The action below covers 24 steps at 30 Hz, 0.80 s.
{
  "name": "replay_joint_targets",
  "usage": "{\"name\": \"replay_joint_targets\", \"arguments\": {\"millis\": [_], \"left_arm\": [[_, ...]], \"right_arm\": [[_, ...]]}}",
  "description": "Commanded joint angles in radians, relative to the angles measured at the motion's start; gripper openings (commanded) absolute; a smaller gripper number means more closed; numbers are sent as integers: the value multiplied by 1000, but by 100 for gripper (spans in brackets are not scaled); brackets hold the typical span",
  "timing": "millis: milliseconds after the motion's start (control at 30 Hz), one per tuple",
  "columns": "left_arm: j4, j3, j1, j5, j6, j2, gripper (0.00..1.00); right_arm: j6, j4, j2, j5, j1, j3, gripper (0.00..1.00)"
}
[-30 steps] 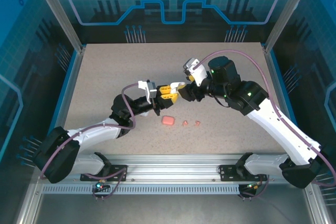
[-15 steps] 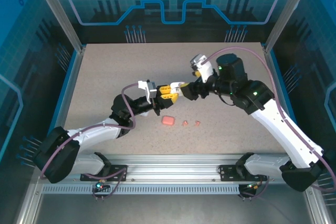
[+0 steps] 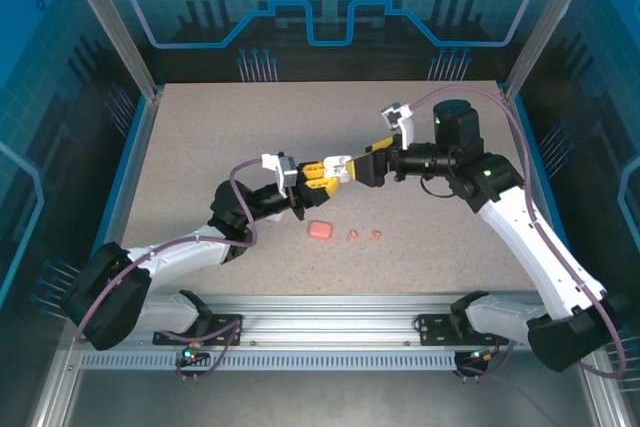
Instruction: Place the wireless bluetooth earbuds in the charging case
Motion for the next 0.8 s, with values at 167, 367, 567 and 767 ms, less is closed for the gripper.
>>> {"name": "replay_joint_targets", "arguments": {"millis": [167, 367, 567, 767], "left_arm": [[65, -6, -4, -5, -3, -22, 0], [65, -6, -5, -8, -3, -10, 0], [65, -3, -6, -11, -1, 2, 0], [65, 2, -5, -11, -2, 8, 0]], "right_arm": [[82, 60, 73, -193, 32, 33, 91], [58, 59, 83, -235, 47, 63, 76], [8, 37, 60, -219, 50, 82, 70], [-40, 11, 31, -155, 50, 82, 68]]}}
